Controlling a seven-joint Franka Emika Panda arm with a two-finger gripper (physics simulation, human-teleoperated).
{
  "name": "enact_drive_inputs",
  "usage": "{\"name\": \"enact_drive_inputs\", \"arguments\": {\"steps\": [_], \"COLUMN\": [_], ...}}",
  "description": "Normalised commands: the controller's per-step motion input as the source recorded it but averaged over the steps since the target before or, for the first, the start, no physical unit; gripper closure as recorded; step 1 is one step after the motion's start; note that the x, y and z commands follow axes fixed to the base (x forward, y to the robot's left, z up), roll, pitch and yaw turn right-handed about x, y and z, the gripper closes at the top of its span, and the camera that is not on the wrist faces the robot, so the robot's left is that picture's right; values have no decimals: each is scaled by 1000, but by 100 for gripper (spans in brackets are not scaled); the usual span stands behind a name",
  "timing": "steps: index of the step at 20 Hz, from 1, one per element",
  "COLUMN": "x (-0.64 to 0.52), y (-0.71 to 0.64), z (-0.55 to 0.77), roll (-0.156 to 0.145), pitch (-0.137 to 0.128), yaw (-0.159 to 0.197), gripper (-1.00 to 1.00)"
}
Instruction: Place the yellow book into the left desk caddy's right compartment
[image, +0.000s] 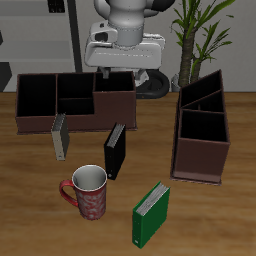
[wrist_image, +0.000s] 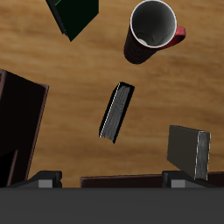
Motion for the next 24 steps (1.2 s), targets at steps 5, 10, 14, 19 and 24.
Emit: {"name": "enact_drive_inputs", "arguments": {"steps": [5,10,14,19,24], "x": [24,35,-85,-134,-173], "y": [-119,-407,-507,-382,-470], "z": [-31,-72,-120,-55,-120], "roll": [-3,-8,26,13,-2], "pitch": [2,4,-1,-32,-42], "yaw": [10,-15,-32,19,52], "gripper": [-100,-100,-100,-100,-100]}}
